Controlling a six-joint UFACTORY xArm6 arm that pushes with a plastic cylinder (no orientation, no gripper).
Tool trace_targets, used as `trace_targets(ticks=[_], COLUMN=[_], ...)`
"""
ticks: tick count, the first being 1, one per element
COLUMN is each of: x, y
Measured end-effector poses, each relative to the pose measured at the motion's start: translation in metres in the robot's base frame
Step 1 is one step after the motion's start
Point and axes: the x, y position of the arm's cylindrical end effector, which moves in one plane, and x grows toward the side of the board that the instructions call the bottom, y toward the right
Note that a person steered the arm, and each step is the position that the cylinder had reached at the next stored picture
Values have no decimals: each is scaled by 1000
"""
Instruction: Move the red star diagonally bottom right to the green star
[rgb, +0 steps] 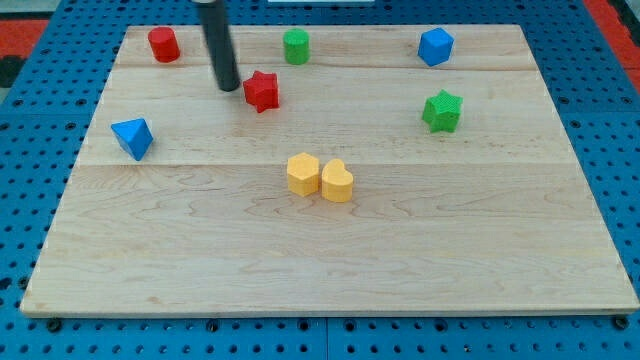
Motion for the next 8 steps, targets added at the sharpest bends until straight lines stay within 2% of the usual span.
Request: trace_targets(ticks=[1, 3, 4, 5, 6, 7, 8], x=[35, 8, 20, 74, 49, 17, 82], y=[32, 14, 88, 147, 117, 152, 217])
